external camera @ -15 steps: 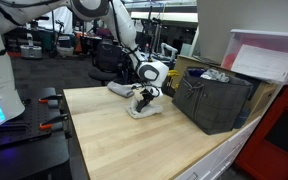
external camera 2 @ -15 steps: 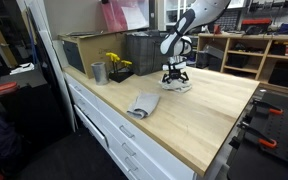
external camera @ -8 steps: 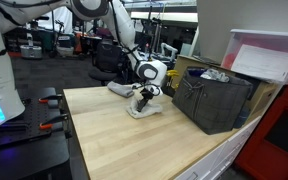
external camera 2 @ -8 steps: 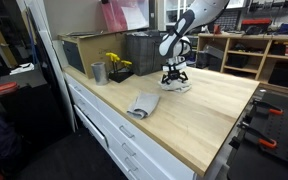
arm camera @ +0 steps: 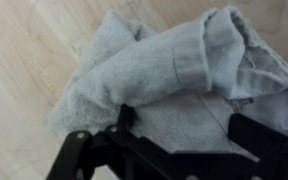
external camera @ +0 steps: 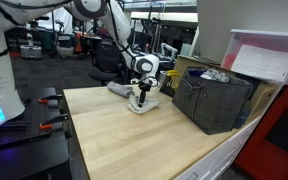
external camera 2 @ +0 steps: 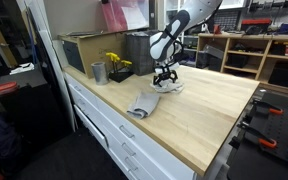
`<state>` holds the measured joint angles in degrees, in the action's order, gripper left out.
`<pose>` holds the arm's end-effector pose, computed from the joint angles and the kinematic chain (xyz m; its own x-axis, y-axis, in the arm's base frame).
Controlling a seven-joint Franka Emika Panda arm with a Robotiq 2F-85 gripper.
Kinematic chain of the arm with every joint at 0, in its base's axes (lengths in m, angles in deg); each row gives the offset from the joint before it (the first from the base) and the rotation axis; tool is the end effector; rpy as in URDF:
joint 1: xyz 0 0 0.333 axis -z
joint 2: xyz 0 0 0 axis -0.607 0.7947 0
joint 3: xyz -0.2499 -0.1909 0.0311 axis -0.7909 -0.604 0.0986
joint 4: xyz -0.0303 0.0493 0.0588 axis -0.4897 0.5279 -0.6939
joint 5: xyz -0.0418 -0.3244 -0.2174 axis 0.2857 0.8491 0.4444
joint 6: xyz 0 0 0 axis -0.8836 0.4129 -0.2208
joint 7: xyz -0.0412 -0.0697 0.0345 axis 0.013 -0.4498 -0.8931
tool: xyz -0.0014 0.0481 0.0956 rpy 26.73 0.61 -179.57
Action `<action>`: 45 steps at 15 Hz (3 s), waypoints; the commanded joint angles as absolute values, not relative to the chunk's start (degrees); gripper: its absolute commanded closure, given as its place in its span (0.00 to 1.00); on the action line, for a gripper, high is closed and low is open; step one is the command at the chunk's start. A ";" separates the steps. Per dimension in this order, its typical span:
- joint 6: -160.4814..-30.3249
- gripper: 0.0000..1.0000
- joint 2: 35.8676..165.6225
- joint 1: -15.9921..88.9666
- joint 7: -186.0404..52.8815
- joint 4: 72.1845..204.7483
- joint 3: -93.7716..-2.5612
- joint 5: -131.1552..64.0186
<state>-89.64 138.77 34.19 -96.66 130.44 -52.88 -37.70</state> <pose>0.6875 -0.0508 0.0994 0.7815 -0.6194 -0.0751 -0.5996 -0.7788 0.1842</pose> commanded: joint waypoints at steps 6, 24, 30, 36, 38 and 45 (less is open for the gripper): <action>-88.59 0.00 146.00 33.47 -91.95 115.72 -50.65 -38.46; -97.51 0.00 140.22 26.80 -82.32 122.06 -53.71 -28.58; -99.00 0.00 129.97 30.68 -81.29 136.31 -56.77 -27.59; -99.00 0.00 118.45 36.04 -75.86 152.28 -57.99 -26.71; -98.98 0.00 115.02 38.05 -73.61 156.87 -58.02 -26.68; -97.51 0.00 115.99 39.97 -72.80 155.96 -57.35 -27.07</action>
<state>-97.75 116.04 39.07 -72.41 156.18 -58.24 -27.74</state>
